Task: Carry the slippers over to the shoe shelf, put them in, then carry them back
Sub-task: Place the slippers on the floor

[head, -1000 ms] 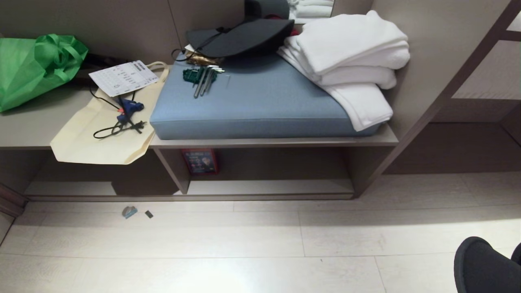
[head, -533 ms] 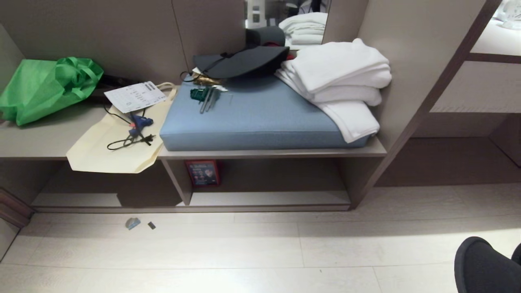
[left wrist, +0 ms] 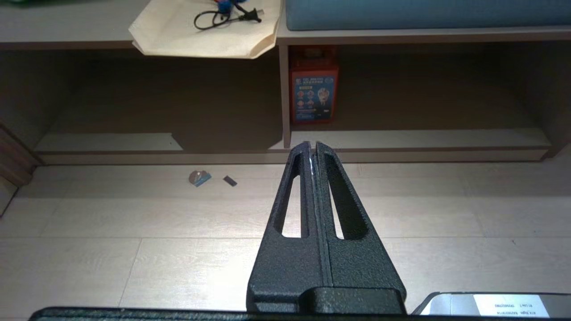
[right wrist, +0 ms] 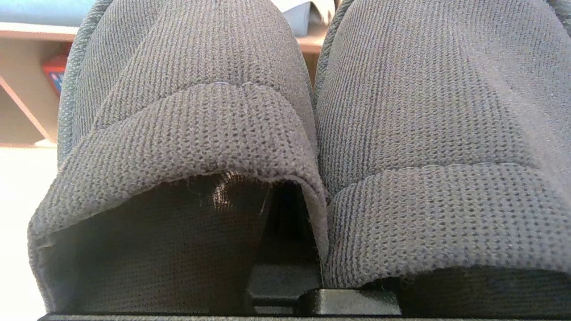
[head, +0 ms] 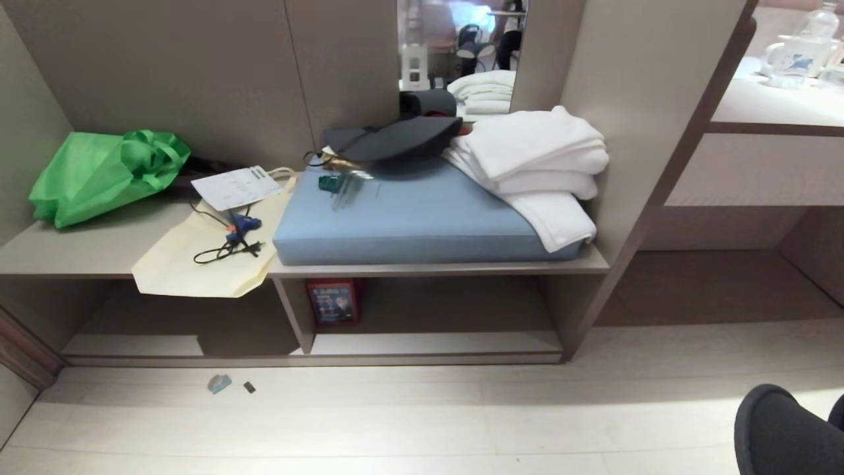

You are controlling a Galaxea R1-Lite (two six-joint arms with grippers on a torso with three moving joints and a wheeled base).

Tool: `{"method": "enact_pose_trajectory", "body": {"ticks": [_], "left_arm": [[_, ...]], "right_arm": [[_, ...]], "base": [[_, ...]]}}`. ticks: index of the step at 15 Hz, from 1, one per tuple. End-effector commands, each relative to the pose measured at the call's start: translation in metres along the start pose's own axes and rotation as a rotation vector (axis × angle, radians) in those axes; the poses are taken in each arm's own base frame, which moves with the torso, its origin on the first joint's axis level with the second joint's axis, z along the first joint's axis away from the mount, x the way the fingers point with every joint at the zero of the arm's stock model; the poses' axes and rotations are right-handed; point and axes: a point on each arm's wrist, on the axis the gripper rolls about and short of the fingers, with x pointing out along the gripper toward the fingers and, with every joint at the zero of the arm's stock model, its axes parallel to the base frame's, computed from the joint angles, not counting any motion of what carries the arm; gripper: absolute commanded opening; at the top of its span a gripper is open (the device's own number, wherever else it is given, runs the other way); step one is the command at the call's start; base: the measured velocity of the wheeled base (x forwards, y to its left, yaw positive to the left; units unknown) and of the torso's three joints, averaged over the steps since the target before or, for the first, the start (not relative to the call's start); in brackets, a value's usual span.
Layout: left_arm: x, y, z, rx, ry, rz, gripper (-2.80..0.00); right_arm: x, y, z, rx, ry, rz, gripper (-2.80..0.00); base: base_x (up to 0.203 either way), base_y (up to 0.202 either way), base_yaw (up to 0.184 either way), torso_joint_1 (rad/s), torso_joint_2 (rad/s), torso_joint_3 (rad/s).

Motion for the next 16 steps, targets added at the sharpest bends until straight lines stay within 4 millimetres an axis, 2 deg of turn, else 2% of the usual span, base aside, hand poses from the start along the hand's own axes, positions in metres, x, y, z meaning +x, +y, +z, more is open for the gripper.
{"method": "enact_pose_trajectory", "body": {"ticks": [1, 10, 16], "left_arm": [[0.0, 0.0, 0.0, 0.0, 0.0, 0.0, -2.8], [0.0, 0.0, 0.0001, 0.0, -0.001, 0.0, -2.8], [0.0001, 0.0, 0.0001, 0.004, 0.0, 0.0, -2.8]], "right_arm": [[0.0001, 0.0, 0.0, 0.001, 0.001, 0.0, -2.8], [0.0001, 0.0, 0.0, 0.0, 0.001, 0.001, -2.8], [0.0001, 0.0, 0.0, -0.007, 0.0, 0.001, -2.8]], "base": [[0.0, 0.0, 0.0, -0.002, 0.0, 0.205], [0.0, 0.0, 0.0, 0.002, 0.0, 0.201], [0.0, 0.0, 0.0, 0.001, 0.0, 0.042]]}}
